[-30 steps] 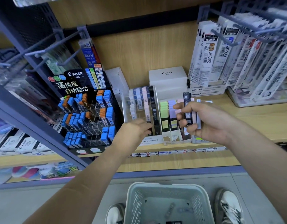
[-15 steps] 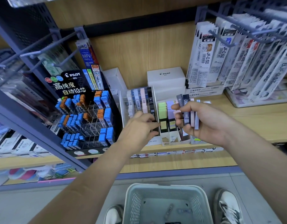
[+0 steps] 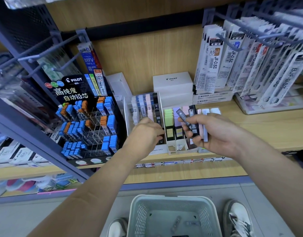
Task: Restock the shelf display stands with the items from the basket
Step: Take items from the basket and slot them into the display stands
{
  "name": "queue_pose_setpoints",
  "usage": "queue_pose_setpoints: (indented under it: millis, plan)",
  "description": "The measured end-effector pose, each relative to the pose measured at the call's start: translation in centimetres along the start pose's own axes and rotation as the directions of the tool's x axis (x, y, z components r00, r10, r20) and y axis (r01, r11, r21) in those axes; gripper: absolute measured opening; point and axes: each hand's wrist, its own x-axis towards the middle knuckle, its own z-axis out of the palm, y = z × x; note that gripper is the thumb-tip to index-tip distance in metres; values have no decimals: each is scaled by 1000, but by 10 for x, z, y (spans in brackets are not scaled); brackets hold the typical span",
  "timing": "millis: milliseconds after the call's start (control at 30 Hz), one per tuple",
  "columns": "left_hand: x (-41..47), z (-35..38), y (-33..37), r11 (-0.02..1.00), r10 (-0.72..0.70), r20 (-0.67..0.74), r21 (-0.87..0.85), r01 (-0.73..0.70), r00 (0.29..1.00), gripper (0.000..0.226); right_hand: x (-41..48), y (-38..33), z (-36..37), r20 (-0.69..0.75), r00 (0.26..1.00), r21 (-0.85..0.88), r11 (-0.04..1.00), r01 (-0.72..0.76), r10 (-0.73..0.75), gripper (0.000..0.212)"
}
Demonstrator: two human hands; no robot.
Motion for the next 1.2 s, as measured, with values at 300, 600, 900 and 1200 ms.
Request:
queue_pose_setpoints:
  millis: [300, 600, 900, 1200]
  plan:
    - [9, -52, 13, 644, -538, 107, -588, 489, 836, 13, 0, 10, 8, 36, 999, -133, 991, 3, 2, 13]
    - [5, -71, 32, 203, -502, 314, -863, 463, 806, 9, 7, 15, 24, 155, 987, -124, 992, -15, 34, 10]
    - [-3, -77, 13, 192, -462, 352, -856, 480, 814, 20, 17, 21, 29, 102, 994, -101, 994, 40, -29, 13]
    - [-7, -79, -1, 503, -451, 261, -716, 484, 854, 45, 22, 16, 40, -14, 996, -17, 996, 89, -89, 24]
